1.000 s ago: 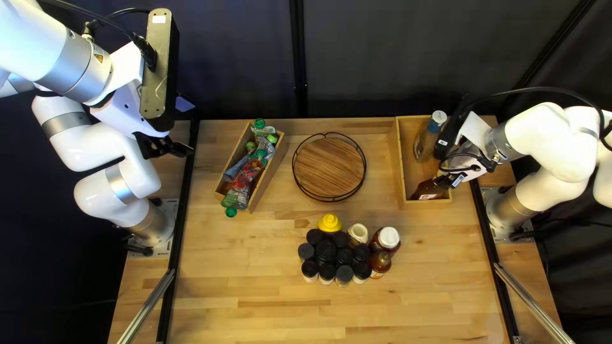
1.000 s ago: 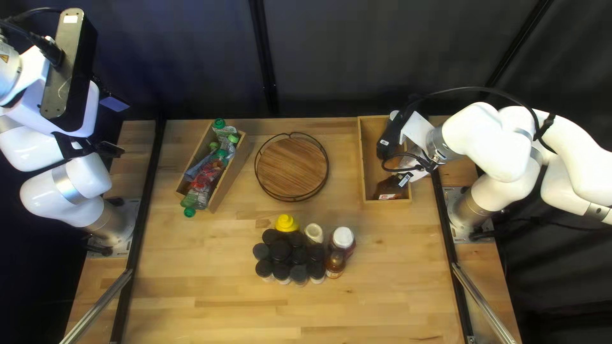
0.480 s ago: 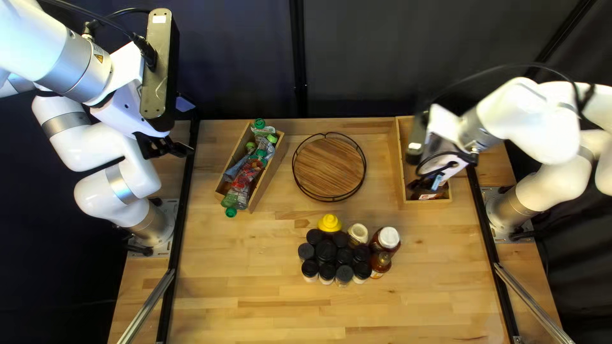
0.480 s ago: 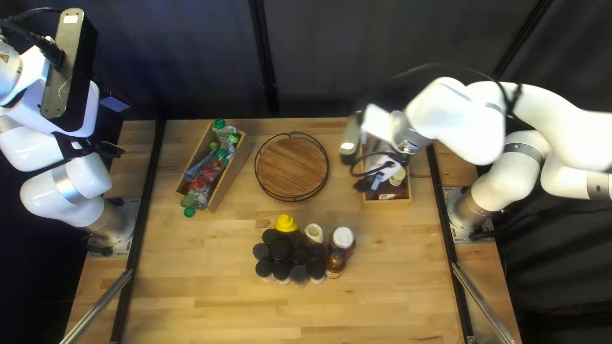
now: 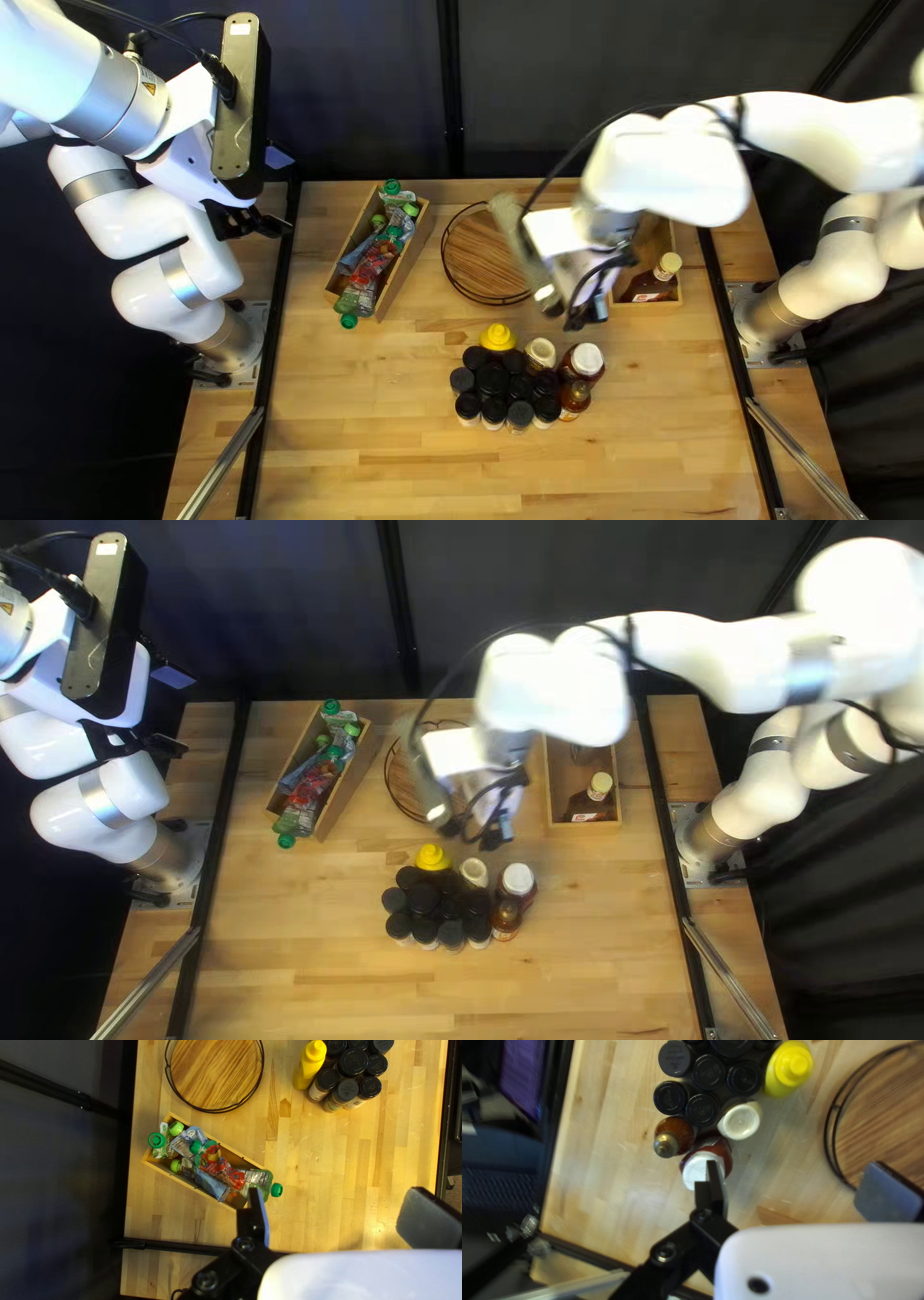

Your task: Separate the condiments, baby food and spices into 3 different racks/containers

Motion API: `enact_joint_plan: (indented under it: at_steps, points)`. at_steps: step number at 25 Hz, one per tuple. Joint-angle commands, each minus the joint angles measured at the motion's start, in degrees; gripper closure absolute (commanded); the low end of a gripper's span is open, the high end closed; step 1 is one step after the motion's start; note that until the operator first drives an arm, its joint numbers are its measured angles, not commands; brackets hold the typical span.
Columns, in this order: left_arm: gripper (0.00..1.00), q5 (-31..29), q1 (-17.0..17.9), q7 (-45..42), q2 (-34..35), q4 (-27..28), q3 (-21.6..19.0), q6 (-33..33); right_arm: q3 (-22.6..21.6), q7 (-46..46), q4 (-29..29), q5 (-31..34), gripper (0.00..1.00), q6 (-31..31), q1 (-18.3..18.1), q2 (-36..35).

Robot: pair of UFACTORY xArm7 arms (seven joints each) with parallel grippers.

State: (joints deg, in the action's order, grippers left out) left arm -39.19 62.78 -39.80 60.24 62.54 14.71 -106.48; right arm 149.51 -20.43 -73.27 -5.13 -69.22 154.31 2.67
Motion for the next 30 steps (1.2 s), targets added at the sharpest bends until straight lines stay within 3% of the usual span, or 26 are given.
enact_joint_plan:
  at_steps: [1,5,12,30]
  points:
    - [0.0,0.0,0.0,0.0,0.0,0.0,0.0,0.0,-0.37,8.2,-4.8,9.36,0.0,-2.76,3.47,7.49]
    - [0.0,0.0,0.0,0.0,0.0,0.0,0.0,0.0,0.38,14.41,-7.57,15.02,0.0,-3.7,6.2,11.94]
    - [0.0,0.0,0.0,0.0,0.0,0.0,0.0,0.0,1.26,17.46,-10.52,18.78,0.0,-3.29,8.36,17.45]
    - [0.0,0.0,0.0,0.0,0.0,0.0,0.0,0.0,1.79,12.95,-12.2,19.15,0.0,3.0,7.41,26.62]
